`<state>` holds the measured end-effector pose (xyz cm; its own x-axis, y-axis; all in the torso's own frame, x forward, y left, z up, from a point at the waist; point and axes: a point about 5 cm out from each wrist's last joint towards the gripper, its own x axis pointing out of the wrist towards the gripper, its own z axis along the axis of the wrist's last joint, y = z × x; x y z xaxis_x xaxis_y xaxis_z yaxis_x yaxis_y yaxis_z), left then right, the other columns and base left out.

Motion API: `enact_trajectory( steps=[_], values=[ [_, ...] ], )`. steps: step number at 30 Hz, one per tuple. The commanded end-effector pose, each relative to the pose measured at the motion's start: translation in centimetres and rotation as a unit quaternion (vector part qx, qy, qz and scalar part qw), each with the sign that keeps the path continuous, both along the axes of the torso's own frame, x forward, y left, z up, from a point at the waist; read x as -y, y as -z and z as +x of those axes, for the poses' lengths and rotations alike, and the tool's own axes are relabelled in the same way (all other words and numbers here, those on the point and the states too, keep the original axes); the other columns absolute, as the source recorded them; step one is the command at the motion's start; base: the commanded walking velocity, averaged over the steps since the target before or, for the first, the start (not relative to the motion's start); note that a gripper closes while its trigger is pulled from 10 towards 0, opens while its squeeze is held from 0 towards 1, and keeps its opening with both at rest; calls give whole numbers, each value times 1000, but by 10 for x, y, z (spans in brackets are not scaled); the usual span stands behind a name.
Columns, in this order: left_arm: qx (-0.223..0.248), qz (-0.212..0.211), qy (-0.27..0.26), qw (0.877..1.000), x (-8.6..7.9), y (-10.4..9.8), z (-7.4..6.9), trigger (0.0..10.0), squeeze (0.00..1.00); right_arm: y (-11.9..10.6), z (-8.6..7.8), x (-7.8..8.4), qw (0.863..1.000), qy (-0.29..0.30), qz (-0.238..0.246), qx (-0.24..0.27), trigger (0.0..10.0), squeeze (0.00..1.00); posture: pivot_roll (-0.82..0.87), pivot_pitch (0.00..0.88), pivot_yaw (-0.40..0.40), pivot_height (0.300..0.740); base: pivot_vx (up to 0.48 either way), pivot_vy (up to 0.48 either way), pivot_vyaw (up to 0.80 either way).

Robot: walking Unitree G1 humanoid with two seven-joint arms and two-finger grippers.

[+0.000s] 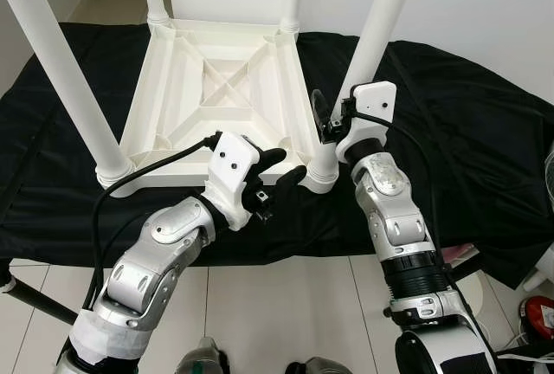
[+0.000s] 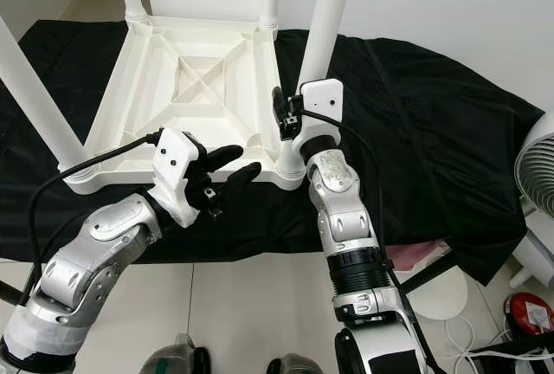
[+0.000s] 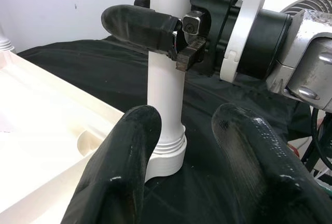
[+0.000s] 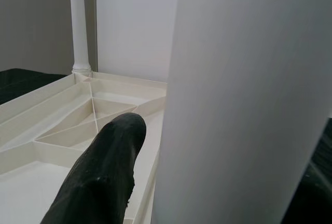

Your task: Building children table

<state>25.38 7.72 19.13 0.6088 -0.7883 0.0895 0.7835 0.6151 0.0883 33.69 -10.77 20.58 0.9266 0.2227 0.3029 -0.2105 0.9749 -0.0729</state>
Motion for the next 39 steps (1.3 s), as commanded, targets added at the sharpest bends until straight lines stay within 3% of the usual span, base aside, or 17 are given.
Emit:
enact_trajectory(
  steps=[1, 2, 6, 7, 14, 15, 16, 18, 19, 34, 35, 36, 39],
  values=[
    [-2, 4, 38, 999, 5, -1, -4, 10000, 0, -2, 1, 2, 1000, 3, 5, 0, 10000, 0, 106, 0, -64, 740, 0, 0, 0],
    [-3, 3, 37, 999, 5, -1, -4, 10000, 0, -3, 0, 2, 1000, 2, 10, 3, 10000, 1000, 106, 0, -64, 740, 0, 0, 0],
    [-3, 3, 37, 999, 5, -1, -4, 10000, 0, -4, 0, 2, 1000, 3, 9, 6, 10000, 1000, 106, 0, -64, 740, 0, 0, 0],
    [-4, 2, 37, 999, 5, -1, -4, 10000, 0, -3, 1, 2, 1000, 7, 6, 0, 10000, 0, 107, 0, -64, 740, 0, 0, 0],
    [-5, 1, 37, 999, 6, -1, -4, 10000, 0, -3, 1, 2, 1000, 5, 3, -1, 10000, 0, 107, 0, -64, 740, 0, 0, 0],
    [-6, 0, 37, 999, 6, -1, -4, 10000, 0, -5, -2, 0, 1000, -5, 6, 11, 3922, 0, 107, 0, -64, 740, 0, 0, 0],
    [-6, -1, 37, 999, 6, -2, -3, 10000, 0, -5, -3, -2, 1000, -11, 4, 14, 0, 0, 106, 0, -65, 740, 0, 0, 0],
    [-6, -1, 37, 999, 6, -2, -3, 10000, 0, -5, -3, -2, 1000, -11, 4, 14, 0, 0, 106, 0, -65, 740, 0, 0, 0],
    [-6, -2, 37, 999, 6, -2, -3, 10000, 0, -4, -2, -2, 1000, -7, 9, 4, 10000, 0, 106, 0, -65, 740, 0, 0, 0],
    [-4, -2, 35, 999, 6, -3, -2, 10000, 0, -4, 3, 1, 1000, 8, 4, -2, 10000, 0, 108, 0, -67, 740, 0, 0, 0],
    [-4, -3, 35, 999, 6, -4, -2, 10000, 0, -4, 3, 2, 1000, 11, 6, -1, 10000, 1000, 110, 0, -67, 740, 0, 0, 0],
    [-4, -3, 34, 999, 6, -4, -2, 10000, 0, -4, 3, 2, 1000, 13, 7, -4, 10000, 929, 110, 0, -67, 740, 0, 0, 0],
    [-5, -4, 34, 999, 6, -4, -2, 10000, 0, -4, 4, 2, 1000, 15, 7, -6, 10000, 929, 110, 0, -67, 740, 0, 0, 0]
  ],
)
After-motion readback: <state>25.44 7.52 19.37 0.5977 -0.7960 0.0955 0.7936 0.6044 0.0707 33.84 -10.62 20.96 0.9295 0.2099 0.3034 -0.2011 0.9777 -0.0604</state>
